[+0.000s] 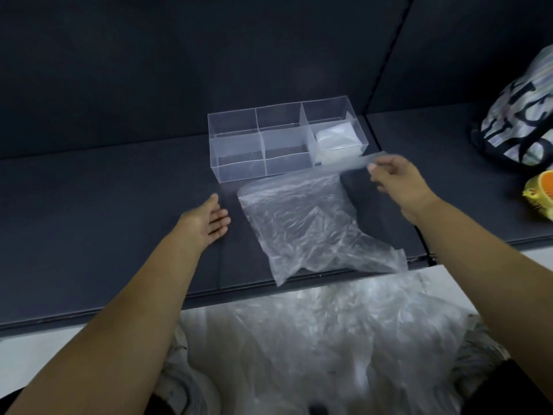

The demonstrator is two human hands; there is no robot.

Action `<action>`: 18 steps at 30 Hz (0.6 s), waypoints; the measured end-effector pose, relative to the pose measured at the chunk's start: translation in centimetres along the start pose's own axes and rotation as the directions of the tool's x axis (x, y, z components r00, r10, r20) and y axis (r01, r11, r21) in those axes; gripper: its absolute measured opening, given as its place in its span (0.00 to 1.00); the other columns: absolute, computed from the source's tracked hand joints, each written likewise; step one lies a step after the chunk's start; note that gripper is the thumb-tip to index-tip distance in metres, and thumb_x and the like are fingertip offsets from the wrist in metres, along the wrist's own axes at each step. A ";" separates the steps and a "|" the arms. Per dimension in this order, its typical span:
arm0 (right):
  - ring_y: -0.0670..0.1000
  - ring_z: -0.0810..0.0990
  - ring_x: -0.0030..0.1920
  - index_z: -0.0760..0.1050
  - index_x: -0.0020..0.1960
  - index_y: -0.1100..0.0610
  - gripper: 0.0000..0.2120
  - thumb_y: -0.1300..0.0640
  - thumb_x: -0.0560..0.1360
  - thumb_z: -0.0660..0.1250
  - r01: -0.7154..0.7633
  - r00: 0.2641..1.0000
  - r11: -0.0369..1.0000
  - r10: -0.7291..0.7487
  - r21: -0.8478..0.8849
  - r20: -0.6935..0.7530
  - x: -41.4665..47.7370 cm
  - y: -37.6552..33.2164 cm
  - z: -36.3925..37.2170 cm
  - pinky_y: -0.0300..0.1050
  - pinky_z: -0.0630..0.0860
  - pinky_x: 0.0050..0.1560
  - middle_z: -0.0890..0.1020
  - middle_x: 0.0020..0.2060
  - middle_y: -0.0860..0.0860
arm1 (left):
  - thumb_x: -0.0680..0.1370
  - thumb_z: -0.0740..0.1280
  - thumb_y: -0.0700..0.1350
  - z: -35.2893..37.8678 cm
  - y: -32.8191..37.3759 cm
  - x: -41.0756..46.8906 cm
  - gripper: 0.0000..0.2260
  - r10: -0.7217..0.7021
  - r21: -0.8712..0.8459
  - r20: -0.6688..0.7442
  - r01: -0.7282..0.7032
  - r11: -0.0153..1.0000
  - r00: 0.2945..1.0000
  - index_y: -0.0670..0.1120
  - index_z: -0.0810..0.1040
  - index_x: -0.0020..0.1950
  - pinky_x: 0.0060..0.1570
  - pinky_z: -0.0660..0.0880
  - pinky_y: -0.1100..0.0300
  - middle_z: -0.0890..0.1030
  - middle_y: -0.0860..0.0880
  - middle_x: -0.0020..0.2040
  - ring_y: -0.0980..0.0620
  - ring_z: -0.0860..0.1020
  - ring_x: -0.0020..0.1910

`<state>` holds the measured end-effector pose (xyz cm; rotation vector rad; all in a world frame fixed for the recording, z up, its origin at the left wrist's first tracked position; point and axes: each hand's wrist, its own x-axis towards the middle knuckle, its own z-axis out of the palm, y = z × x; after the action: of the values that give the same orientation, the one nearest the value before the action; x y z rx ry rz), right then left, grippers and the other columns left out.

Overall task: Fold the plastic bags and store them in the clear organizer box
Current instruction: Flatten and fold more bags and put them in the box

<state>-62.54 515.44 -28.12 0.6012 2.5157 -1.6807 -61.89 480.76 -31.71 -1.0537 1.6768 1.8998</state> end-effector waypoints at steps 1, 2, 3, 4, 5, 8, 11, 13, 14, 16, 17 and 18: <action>0.50 0.77 0.52 0.75 0.53 0.54 0.07 0.52 0.78 0.66 0.002 0.997 0.999 0.001 -0.037 0.072 -1.3 0.3 -0.3 0.45 0.74 0.54 0.78 0.48 0.50 | 0.79 0.65 0.53 -0.3 -0.8 -0.8 0.15 -0.026 0.079 0.008 0.026 0.997 1.000 0.42 0.75 0.55 0.41 0.75 0.59 0.79 0.48 0.46 0.50 0.79 0.44; 0.49 0.78 0.52 0.76 0.51 0.52 0.08 0.48 0.77 0.66 -0.007 0.989 0.997 0.017 -0.071 0.145 -2.5 0.5 -0.7 0.45 0.75 0.54 0.79 0.48 0.49 | 0.79 0.65 0.54 -0.5 -1.6 -1.4 0.16 -0.051 0.141 0.023 0.047 0.989 0.998 0.41 0.75 0.54 0.41 0.76 0.58 0.80 0.47 0.46 0.50 0.79 0.44; 0.48 0.78 0.53 0.77 0.51 0.51 0.12 0.44 0.76 0.65 -0.021 0.976 0.994 0.043 -0.103 0.215 -3.8 0.9 -1.2 0.45 0.75 0.55 0.80 0.50 0.48 | 0.78 0.65 0.54 -0.6 -2.4 -2.1 0.16 -0.078 0.186 0.044 0.069 0.980 0.996 0.40 0.76 0.52 0.41 0.76 0.57 0.81 0.46 0.46 0.49 0.80 0.43; 0.47 0.79 0.54 0.79 0.53 0.51 0.18 0.38 0.73 0.64 -0.042 0.958 0.992 0.074 -0.120 0.276 -5.1 1.2 -1.9 0.43 0.75 0.55 0.81 0.51 0.47 | 0.78 0.66 0.55 -0.4 -3.3 -3.0 0.17 -0.110 0.223 0.076 0.091 0.971 0.991 0.40 0.77 0.50 0.40 0.76 0.57 0.81 0.45 0.46 0.49 0.81 0.43; 0.44 0.79 0.54 0.79 0.54 0.49 0.23 0.34 0.69 0.64 -0.059 0.939 0.990 0.098 -0.126 0.330 -6.3 1.7 -2.6 0.41 0.74 0.54 0.82 0.52 0.46 | 0.77 0.66 0.56 -0.1 -4.2 -3.9 0.18 -0.146 0.263 0.113 0.113 0.958 0.983 0.40 0.77 0.50 0.40 0.77 0.57 0.82 0.44 0.46 0.48 0.82 0.43; 0.37 0.76 0.56 0.79 0.55 0.44 0.22 0.35 0.65 0.67 -0.080 0.898 0.987 0.133 -0.143 0.420 -8.6 3.3 -4.4 0.36 0.70 0.52 0.81 0.54 0.39 | 0.75 0.68 0.58 1.9 -7.2 -6.2 0.20 -0.242 0.343 0.212 0.160 0.926 0.947 0.40 0.79 0.51 0.37 0.79 0.58 0.85 0.44 0.44 0.49 0.84 0.42; 0.39 0.74 0.54 0.78 0.50 0.43 0.09 0.47 0.70 0.73 -0.097 0.904 0.976 0.169 -0.197 0.392 -8.8 5.3 -4.9 0.41 0.67 0.57 0.77 0.51 0.35 | 0.73 0.70 0.57 4.1 -9.4 -7.6 0.21 -0.295 0.278 0.287 0.215 0.936 0.912 0.39 0.77 0.52 0.37 0.80 0.58 0.85 0.43 0.43 0.48 0.85 0.42; 0.37 0.74 0.50 0.78 0.45 0.46 0.07 0.49 0.70 0.75 -0.068 0.917 0.963 0.163 -0.261 0.364 -8.6 6.3 -4.8 0.43 0.67 0.55 0.77 0.48 0.37 | 0.74 0.70 0.53 5.2 -10.1 -8.1 0.17 -0.287 0.134 0.310 0.257 0.957 0.907 0.40 0.77 0.52 0.35 0.80 0.58 0.85 0.43 0.42 0.49 0.85 0.41; 0.38 0.74 0.50 0.78 0.44 0.48 0.07 0.49 0.70 0.75 -0.063 0.920 0.956 0.167 -0.285 0.355 -8.5 6.6 -4.7 0.44 0.67 0.54 0.78 0.48 0.39 | 0.75 0.70 0.51 5.6 -10.3 -8.3 0.13 -0.265 0.053 0.316 0.262 0.964 0.911 0.42 0.77 0.52 0.34 0.79 0.59 0.85 0.44 0.41 0.50 0.84 0.40; 0.39 0.75 0.49 0.79 0.43 0.51 0.09 0.47 0.70 0.74 -0.093 0.915 0.956 0.191 -0.277 0.354 -8.5 7.0 -4.8 0.45 0.68 0.54 0.80 0.45 0.42 | 0.76 0.69 0.47 6.2 -10.6 -8.5 0.08 -0.219 -0.049 0.293 0.244 0.969 0.931 0.43 0.79 0.49 0.32 0.79 0.62 0.85 0.48 0.38 0.53 0.84 0.37; 0.41 0.76 0.48 0.78 0.40 0.52 0.09 0.47 0.71 0.73 -0.103 0.910 0.960 0.196 -0.260 0.365 -8.5 7.0 -4.9 0.45 0.68 0.54 0.80 0.42 0.42 | 0.76 0.69 0.46 6.2 -10.7 -8.6 0.06 -0.206 -0.070 0.261 0.231 0.970 0.943 0.44 0.79 0.48 0.31 0.78 0.63 0.85 0.50 0.35 0.54 0.84 0.36; 0.43 0.77 0.45 0.77 0.37 0.53 0.11 0.48 0.71 0.73 -0.104 0.906 0.962 0.196 -0.251 0.375 -8.5 6.9 -5.0 0.44 0.69 0.53 0.80 0.37 0.43 | 0.76 0.70 0.46 6.1 -10.6 -8.7 0.05 -0.196 -0.085 0.221 0.219 0.972 0.955 0.45 0.79 0.46 0.30 0.78 0.63 0.84 0.51 0.33 0.55 0.83 0.35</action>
<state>-51.45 519.83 -29.95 0.3758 2.2549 -1.2837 -50.45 490.40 -32.28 -0.9860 1.3052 1.9077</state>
